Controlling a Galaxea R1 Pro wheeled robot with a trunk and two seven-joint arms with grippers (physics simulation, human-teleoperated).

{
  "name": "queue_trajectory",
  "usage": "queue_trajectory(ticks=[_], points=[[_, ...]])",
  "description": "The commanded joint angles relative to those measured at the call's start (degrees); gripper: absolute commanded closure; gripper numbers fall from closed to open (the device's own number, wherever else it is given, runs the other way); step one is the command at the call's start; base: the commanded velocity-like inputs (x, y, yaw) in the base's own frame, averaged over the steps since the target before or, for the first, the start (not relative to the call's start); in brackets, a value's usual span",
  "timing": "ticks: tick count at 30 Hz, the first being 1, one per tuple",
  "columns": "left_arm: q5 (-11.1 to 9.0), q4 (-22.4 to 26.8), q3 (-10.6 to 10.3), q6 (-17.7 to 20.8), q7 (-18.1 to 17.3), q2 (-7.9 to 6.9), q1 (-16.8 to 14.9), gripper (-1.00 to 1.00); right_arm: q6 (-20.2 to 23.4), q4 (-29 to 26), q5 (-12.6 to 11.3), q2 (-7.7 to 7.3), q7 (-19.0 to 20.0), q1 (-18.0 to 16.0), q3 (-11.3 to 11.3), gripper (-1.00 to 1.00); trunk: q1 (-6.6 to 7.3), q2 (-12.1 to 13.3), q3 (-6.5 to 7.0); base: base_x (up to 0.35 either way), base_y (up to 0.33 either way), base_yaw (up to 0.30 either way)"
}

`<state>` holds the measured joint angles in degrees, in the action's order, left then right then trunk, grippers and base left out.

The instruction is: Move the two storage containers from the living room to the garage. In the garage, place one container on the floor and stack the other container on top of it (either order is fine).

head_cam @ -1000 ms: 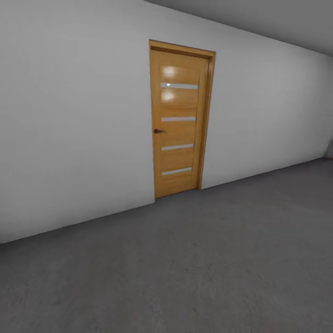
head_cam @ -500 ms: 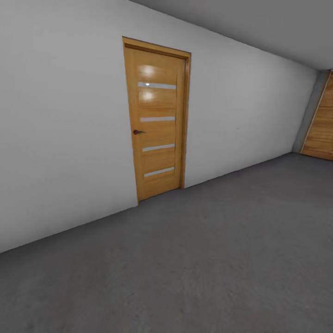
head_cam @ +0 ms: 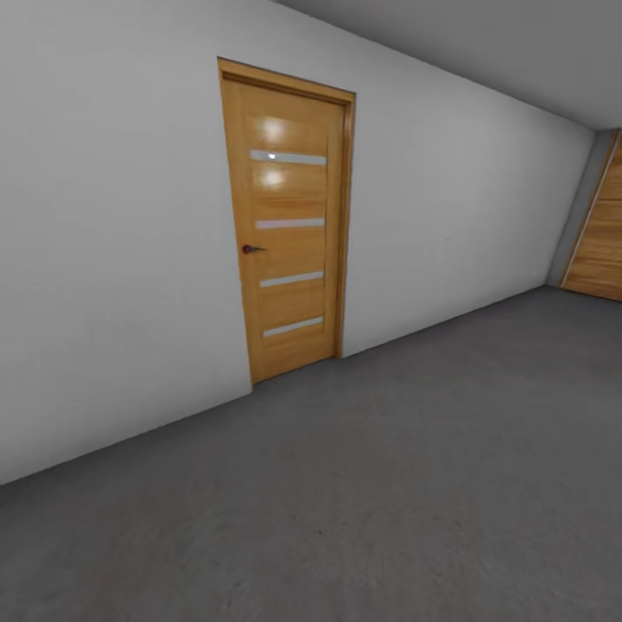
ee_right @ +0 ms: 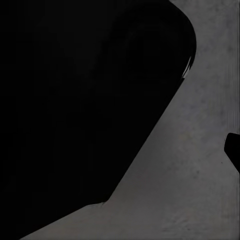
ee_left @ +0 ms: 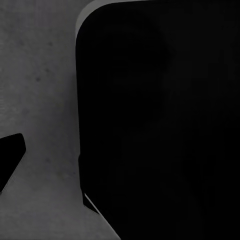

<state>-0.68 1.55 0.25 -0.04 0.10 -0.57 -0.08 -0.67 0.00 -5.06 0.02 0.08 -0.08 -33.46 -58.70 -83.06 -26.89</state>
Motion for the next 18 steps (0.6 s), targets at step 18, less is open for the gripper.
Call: queue_trajectory(ticks=[18], points=[[-0.2,0.0,0.2,-0.1,0.0,0.04,0.0,-1.0,-0.1,0.0,0.0,-0.01,-0.2,0.0,-1.0,-1.0,-0.03,0.0,-0.04,0.311,0.0,0.0]])
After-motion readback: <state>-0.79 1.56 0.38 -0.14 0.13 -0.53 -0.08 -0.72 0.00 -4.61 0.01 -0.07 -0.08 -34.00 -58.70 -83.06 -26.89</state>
